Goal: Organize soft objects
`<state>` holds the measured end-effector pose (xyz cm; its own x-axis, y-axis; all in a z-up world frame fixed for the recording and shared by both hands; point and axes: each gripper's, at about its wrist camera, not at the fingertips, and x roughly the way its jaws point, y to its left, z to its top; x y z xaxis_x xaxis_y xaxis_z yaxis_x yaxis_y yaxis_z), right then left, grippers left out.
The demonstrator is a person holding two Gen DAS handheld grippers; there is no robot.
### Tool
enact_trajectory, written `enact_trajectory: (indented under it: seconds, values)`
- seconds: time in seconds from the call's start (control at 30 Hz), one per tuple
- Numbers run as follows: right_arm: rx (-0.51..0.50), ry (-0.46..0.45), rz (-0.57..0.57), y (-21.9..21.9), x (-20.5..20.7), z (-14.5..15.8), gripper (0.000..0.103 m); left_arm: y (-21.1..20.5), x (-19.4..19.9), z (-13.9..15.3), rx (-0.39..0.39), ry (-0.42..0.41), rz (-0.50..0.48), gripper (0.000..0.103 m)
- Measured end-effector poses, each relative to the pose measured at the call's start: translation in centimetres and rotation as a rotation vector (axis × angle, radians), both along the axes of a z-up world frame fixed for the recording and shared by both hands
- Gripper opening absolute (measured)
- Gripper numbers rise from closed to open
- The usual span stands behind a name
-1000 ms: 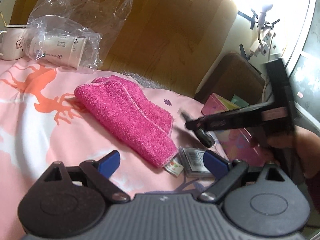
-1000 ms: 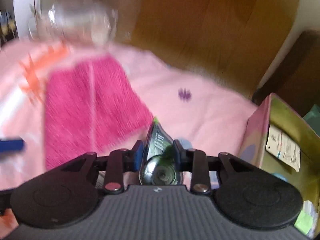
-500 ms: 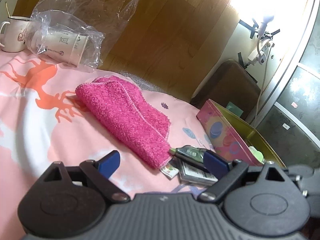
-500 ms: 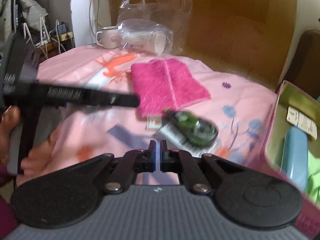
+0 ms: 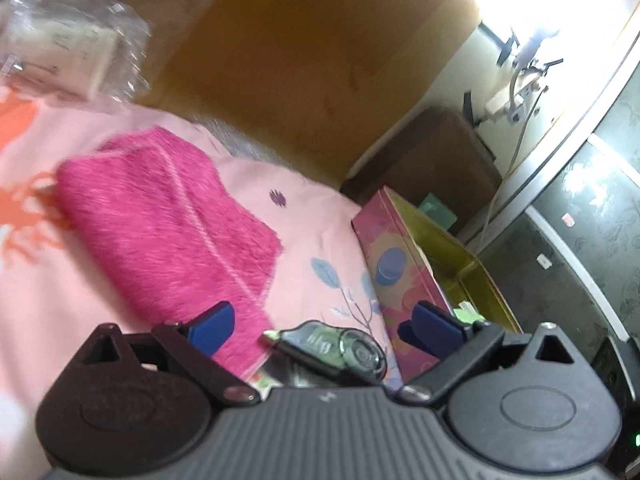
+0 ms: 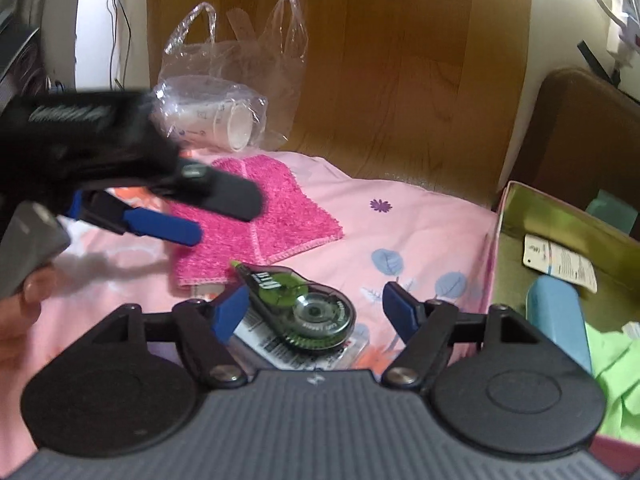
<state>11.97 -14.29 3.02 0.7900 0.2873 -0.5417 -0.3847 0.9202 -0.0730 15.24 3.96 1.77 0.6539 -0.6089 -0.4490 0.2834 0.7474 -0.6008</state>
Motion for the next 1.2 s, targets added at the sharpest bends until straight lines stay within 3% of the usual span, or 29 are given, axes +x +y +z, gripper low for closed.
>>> enact_trajectory:
  seconds: [0.1,0.27,0.5,0.67,0.73,0.87,1.0,1.2]
  values:
    - [-0.042,-0.007,0.011,0.2,-0.3,-0.1,0.08,-1.6,1.8,-0.7,0.017,0.041,-0.036,0.089]
    - [-0.092,-0.068,0.086,1.0,-2.2,0.3,0.078,-3.0,1.8,-1.5,0.06,0.062,-0.063,0.088]
    - [-0.129,-0.007,0.046,1.4,0.1,-0.7,0.076,-2.2,2.1,-2.0,0.014,0.1,-0.051,0.075]
    - [-0.026,0.133,0.059,0.7,2.5,-0.1,0.072,-2.6,2.0,-2.1,0.032,0.101,-0.061,0.063]
    - [-0.027,0.141,0.071,0.7,1.9,0.1,0.071,-2.5,1.6,-2.1,0.027,0.11,-0.06,0.06]
    - [-0.055,0.085,0.111,1.4,-3.3,-0.1,0.062,-1.6,-0.4,-2.3,-0.015,0.138,-0.066,0.06]
    - [-0.068,0.049,0.129,1.1,-8.2,-1.3,0.06,-0.8,-3.6,-2.5,-0.026,0.127,-0.083,0.06]
    - [0.016,0.038,0.067,-0.6,-10.6,-2.0,0.065,-1.6,-7.1,-2.1,0.041,0.092,-0.118,0.078]
